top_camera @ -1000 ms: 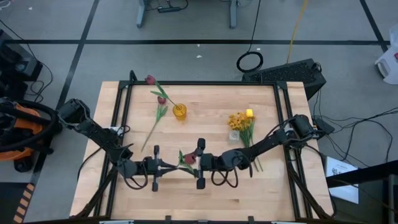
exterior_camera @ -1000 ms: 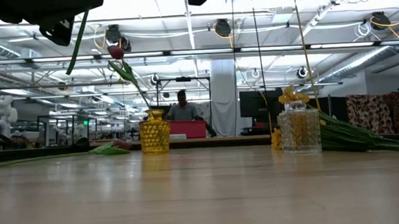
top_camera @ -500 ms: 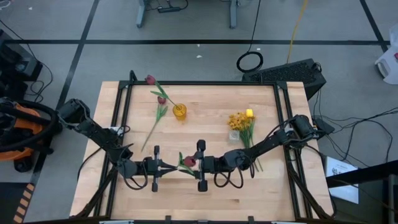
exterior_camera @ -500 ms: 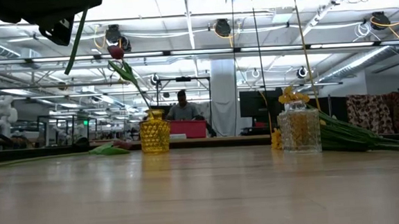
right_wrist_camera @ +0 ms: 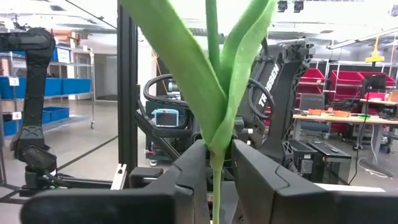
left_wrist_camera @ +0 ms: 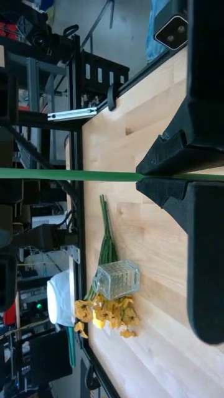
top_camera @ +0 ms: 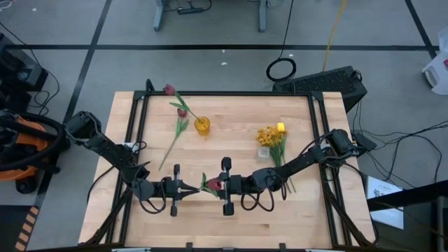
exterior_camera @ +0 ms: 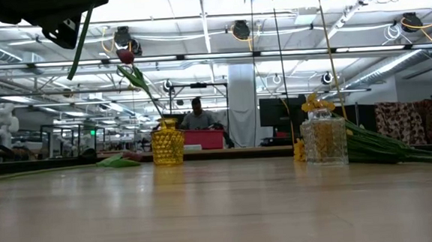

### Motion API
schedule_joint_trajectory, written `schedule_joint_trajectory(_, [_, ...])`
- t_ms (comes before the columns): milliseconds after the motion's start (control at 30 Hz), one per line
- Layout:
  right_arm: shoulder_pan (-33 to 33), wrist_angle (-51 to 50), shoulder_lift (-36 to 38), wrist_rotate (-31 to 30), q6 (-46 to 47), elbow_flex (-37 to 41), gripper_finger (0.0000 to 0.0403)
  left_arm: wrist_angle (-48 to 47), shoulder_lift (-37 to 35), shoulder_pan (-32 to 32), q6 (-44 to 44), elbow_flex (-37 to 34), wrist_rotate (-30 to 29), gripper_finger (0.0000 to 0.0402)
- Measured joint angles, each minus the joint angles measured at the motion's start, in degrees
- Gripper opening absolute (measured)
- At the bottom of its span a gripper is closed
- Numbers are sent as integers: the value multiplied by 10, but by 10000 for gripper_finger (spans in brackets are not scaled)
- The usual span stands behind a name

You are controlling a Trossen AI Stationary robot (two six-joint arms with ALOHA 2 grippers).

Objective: Sort flowers into vase by color
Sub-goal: Put the red flower into the yellow vase

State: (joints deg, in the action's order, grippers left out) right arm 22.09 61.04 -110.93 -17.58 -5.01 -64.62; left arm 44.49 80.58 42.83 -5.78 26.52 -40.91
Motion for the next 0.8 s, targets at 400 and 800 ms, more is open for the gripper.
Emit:
schedule_joint_trajectory(400, [0,-6,0,15,3,0,113,0,0,0,0,0,0,11])
schedule_joint_trajectory(800, [0,-7,0,14,3,0,90,5,0,-17,0,0,19,11])
